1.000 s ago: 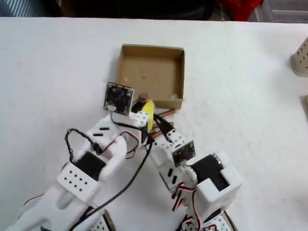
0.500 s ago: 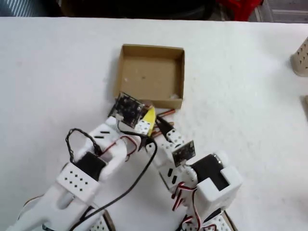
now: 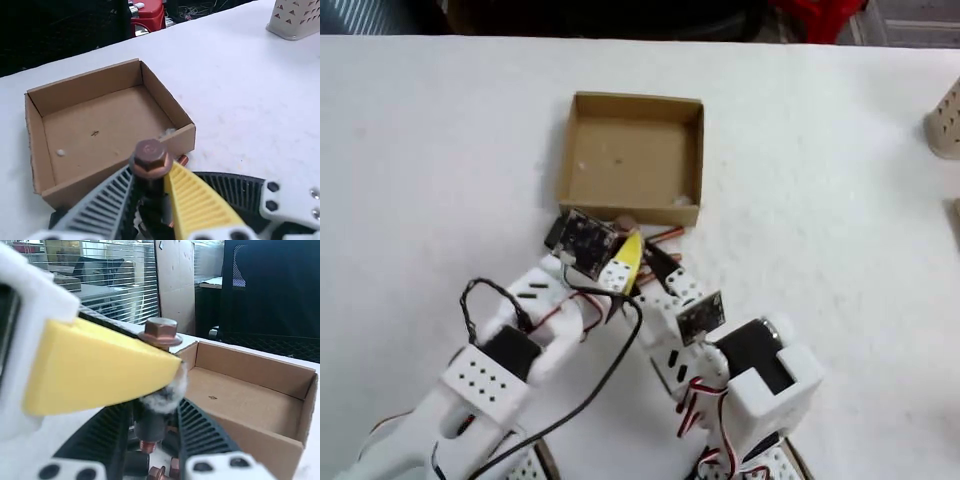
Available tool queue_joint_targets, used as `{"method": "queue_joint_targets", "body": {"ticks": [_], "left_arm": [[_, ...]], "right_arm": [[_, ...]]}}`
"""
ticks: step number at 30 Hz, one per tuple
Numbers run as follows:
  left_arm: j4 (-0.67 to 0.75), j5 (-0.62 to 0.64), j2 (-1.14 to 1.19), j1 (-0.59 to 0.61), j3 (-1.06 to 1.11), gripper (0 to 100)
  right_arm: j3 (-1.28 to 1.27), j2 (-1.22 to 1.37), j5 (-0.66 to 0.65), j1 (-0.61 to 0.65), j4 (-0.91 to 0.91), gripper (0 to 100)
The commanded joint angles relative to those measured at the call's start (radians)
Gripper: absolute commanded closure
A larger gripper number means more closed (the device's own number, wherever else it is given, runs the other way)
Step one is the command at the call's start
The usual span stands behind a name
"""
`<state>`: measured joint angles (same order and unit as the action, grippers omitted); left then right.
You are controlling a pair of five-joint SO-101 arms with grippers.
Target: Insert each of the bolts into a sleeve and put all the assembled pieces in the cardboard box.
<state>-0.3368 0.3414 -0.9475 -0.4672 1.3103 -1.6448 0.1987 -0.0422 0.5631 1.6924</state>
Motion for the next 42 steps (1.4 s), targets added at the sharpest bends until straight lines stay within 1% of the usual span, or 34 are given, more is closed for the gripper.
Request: {"method": "queue_joint_targets", "body": {"ticks": [1,5,7,12,32,36,38,42], "left_arm": [[0.048,-0.011,-0.012,0.047,0.009,91],[0.048,-0.008,-0.012,0.053,0.011,77],[0.046,-0.008,-0.012,0.054,0.011,73],[0.046,-0.008,-0.018,0.054,0.011,75],[0.046,0.012,-0.021,0.039,-0.021,74],[0.028,0.035,-0.093,0.039,-0.025,74],[-0.037,0.060,-0.166,0.041,-0.028,70],[-0.157,0.072,-0.325,0.045,-0.021,56]], "right_arm": [[-0.008,-0.013,0.002,-0.031,0.031,98.2],[-0.008,-0.013,0.002,-0.031,0.031,98.2],[-0.008,-0.013,0.002,-0.031,0.031,98.2],[-0.008,-0.013,0.002,-0.031,0.031,98.2],[-0.005,-0.013,0.002,-0.030,0.031,98.2],[-0.002,-0.013,0.002,-0.030,0.031,98.2],[0.006,-0.013,0.002,-0.031,0.030,98.2],[0.008,-0.013,0.002,-0.031,0.030,98.2]]}}
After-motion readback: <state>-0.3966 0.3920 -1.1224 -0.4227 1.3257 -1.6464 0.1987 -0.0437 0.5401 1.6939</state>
